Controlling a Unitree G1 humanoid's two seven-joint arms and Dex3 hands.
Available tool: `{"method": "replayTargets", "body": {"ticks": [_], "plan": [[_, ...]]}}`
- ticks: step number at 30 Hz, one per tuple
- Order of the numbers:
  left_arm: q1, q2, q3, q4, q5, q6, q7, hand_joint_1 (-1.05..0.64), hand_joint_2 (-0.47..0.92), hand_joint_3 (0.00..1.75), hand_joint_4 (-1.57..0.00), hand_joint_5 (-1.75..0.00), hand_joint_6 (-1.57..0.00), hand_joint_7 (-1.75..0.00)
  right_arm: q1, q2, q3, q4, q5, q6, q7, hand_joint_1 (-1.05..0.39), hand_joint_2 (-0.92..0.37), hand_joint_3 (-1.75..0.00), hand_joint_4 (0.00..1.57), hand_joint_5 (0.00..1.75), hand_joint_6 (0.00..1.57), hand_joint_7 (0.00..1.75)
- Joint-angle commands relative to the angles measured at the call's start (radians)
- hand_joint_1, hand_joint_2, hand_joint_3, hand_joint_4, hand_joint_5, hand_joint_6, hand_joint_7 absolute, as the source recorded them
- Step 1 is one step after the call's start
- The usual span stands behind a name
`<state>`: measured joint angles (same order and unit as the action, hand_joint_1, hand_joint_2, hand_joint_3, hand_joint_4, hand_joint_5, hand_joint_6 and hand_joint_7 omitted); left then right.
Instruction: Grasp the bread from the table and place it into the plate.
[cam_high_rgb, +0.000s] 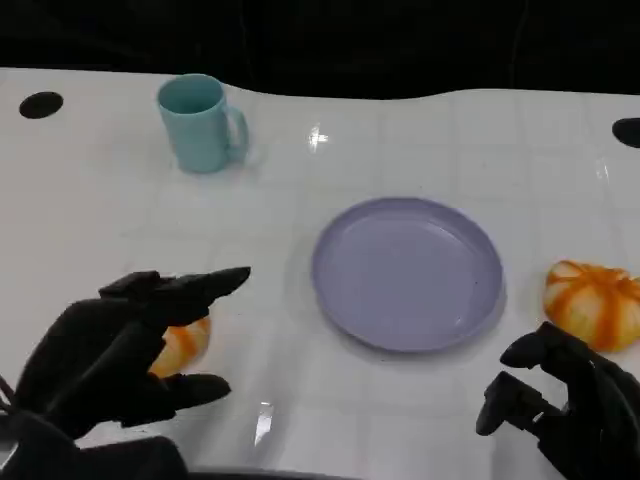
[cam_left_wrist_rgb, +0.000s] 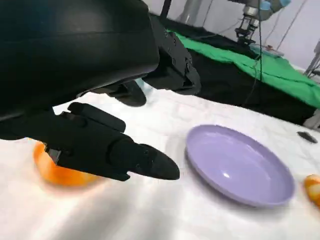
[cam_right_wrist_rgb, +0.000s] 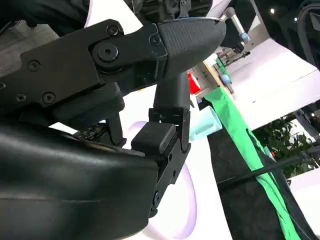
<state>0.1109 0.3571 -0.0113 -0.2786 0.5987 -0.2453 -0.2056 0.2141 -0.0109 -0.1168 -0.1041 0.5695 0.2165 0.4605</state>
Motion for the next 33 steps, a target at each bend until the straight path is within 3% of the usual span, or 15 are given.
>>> {"method": "replayTargets", "body": {"ticks": [1,10,17,33], "plan": [[-0.007,0.049,-0.008,-0.046,0.119,0.044,0.02,-0.46,0.92,0.04,-0.15,-0.17,-0.28,0.0,-0.007,-0.008,-0.004,-0.001,-0.001,-0.004,0.001,-0.52,-0.92,-0.17,0.75,1.54,0.81,1.06],[-0.062,0.122,-0.075,-0.113,0.345,0.22,-0.163,-0.45,0.86,0.0,-0.07,-0.09,-0.19,0.0,-0.011,-0.011,-0.002,0.004,-0.007,-0.008,0.001,-0.53,-0.92,-0.17,0.75,1.54,0.81,1.06],[-0.14,0.136,-0.125,-0.066,0.369,0.295,-0.276,-0.39,0.84,0.0,-0.07,-0.06,-0.16,0.0,-0.009,-0.011,0.0,0.005,-0.013,-0.018,0.004,-0.52,-0.92,-0.17,0.75,1.54,0.81,1.06],[-0.423,0.096,-0.321,0.488,0.362,0.301,-0.177,-0.45,0.85,0.0,-0.05,-0.03,-0.09,0.0,-0.004,-0.012,-0.002,0.008,-0.005,-0.027,0.013,-0.52,-0.92,-0.19,0.75,1.54,0.81,1.05]]}}
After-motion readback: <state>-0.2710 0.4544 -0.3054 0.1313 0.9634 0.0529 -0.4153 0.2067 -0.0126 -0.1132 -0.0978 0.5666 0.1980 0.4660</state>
